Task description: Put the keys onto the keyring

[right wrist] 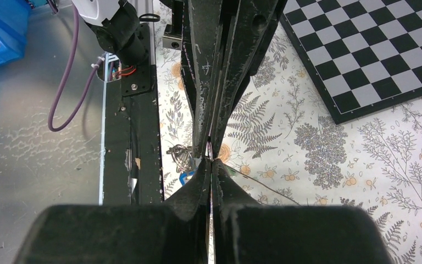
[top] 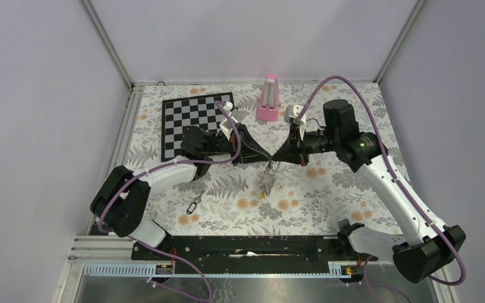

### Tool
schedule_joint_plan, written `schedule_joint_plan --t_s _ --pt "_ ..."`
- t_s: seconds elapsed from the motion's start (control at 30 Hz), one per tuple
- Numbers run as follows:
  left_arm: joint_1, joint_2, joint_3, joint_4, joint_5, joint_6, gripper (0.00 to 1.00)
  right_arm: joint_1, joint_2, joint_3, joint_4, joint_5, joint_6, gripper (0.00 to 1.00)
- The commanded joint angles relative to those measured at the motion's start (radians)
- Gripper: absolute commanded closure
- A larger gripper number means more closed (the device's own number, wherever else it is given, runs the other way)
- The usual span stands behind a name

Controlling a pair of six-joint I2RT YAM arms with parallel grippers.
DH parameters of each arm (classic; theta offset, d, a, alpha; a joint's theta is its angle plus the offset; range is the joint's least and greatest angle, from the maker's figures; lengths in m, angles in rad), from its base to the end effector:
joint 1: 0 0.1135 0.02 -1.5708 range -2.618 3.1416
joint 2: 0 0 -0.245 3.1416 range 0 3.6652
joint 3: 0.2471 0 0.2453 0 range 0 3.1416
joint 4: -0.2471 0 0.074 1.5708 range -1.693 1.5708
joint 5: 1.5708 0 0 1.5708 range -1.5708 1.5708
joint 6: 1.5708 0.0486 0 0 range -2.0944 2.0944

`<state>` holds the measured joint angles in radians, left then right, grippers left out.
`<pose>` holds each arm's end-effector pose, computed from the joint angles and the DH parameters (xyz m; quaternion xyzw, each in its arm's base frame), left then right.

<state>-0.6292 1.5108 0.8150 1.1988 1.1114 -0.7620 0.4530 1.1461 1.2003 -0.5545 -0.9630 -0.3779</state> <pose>0.2250 -0.2177 0.2977 0.4244 0.4615 -0.6747 0.3894 0.2007 0.1420 0.3607 -0.5238 0.6022 0.4150 0.4368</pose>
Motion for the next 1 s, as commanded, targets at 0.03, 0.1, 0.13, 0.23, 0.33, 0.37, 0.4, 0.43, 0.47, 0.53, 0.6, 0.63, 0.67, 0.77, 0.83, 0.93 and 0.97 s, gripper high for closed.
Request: schedule_joint_plan --t_s 0.03,0.1,0.13,0.23,0.33,0.37,0.4,0.43,0.47,0.53,0.6,0.63,0.67,0.77,0.83,0.93,0.97 --pt "-0.001 -0.017 0.021 0.051 -0.012 0.032 1.0 0.001 0.007 0.048 -0.056 0.036 -0.063 1.0" --pt "-0.001 -0.036 0.036 -0.045 0.014 0.133 0.9 0.01 0.01 0.073 -0.104 0.084 -0.099 1.0" --pt "-0.001 -0.048 0.052 -0.142 0.027 0.198 0.84 0.016 0.013 0.084 -0.125 0.107 -0.111 1.0" --pt "0.0 -0.07 0.115 -0.42 0.041 0.406 0.7 0.03 0.03 0.108 -0.18 0.157 -0.135 1.0" --pt "-0.002 -0.068 0.18 -0.624 0.033 0.546 0.62 0.043 0.048 0.121 -0.213 0.194 -0.144 1.0" --pt "-0.003 -0.065 0.194 -0.665 0.03 0.573 0.6 0.046 0.051 0.122 -0.216 0.2 -0.143 1.0" --pt "-0.004 -0.063 0.205 -0.689 0.027 0.592 0.58 0.049 0.052 0.123 -0.217 0.206 -0.143 1.0" --pt "-0.006 -0.061 0.21 -0.707 0.026 0.606 0.58 0.05 0.052 0.122 -0.217 0.209 -0.144 1.0" --pt "-0.01 -0.06 0.215 -0.722 0.023 0.623 0.57 0.051 0.053 0.121 -0.215 0.211 -0.143 1.0" --pt "-0.019 -0.056 0.221 -0.75 0.018 0.645 0.57 0.053 0.053 0.12 -0.212 0.211 -0.139 1.0" --pt "-0.027 -0.05 0.225 -0.758 0.014 0.651 0.58 0.053 0.055 0.119 -0.209 0.211 -0.138 1.0" --pt "-0.032 -0.047 0.226 -0.758 0.013 0.652 0.59 0.053 0.055 0.118 -0.207 0.21 -0.136 1.0" --pt "-0.034 -0.042 0.226 -0.759 0.014 0.652 0.6 0.053 0.056 0.116 -0.205 0.209 -0.135 1.0" --pt "-0.04 -0.036 0.228 -0.759 0.014 0.652 0.63 0.053 0.056 0.111 -0.201 0.208 -0.134 1.0" --pt "-0.043 -0.032 0.23 -0.757 0.018 0.65 0.66 0.053 0.055 0.106 -0.198 0.208 -0.133 1.0" --pt "-0.047 -0.027 0.231 -0.753 0.021 0.646 0.74 0.053 0.054 0.1 -0.192 0.207 -0.131 1.0" --pt "-0.047 -0.025 0.231 -0.751 0.021 0.643 0.76 0.054 0.054 0.098 -0.191 0.206 -0.131 1.0"
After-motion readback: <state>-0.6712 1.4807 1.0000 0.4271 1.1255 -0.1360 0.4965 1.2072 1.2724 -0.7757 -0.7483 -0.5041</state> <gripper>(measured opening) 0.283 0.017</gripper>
